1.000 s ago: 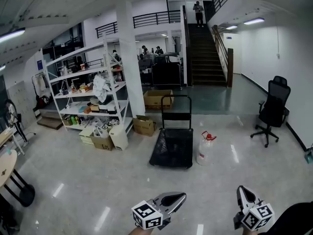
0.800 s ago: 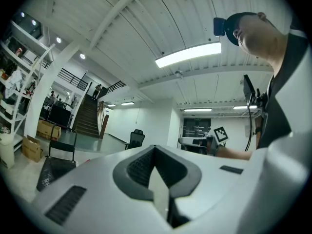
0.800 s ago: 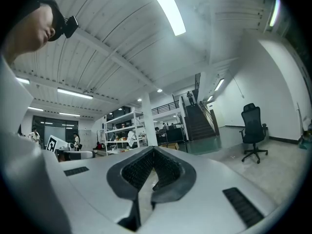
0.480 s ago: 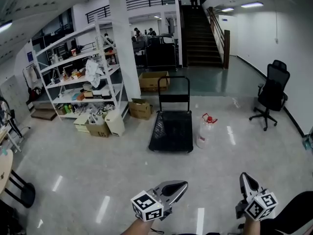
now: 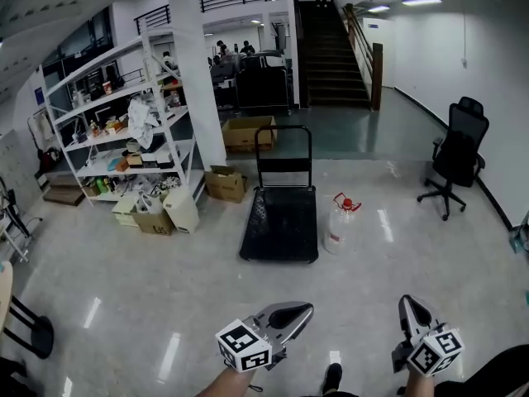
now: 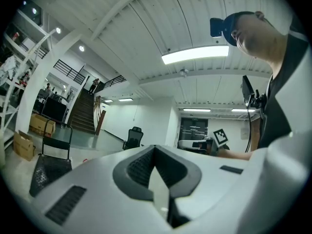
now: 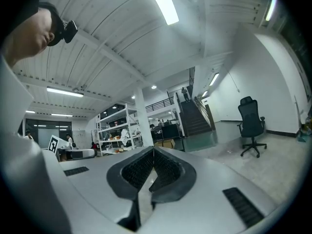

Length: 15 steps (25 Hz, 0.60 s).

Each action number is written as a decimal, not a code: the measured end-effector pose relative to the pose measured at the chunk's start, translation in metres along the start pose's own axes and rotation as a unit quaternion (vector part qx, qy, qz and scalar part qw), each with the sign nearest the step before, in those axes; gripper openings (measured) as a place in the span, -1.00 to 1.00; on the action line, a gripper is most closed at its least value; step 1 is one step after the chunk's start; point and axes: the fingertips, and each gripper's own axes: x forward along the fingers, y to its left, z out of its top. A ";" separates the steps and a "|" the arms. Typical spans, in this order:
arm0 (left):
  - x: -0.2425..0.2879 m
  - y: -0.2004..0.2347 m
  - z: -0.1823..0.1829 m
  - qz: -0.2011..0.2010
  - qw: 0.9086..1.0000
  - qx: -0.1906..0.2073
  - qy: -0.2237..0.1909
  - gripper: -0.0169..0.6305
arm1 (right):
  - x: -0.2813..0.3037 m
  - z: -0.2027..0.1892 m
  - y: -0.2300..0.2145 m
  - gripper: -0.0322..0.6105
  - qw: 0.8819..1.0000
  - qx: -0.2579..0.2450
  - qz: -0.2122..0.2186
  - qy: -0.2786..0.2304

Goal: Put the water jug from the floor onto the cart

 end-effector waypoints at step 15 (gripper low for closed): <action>0.199 0.129 0.045 0.049 0.998 0.021 0.016 -0.94 | 0.161 0.072 -0.200 -0.89 0.999 0.008 0.040 -0.024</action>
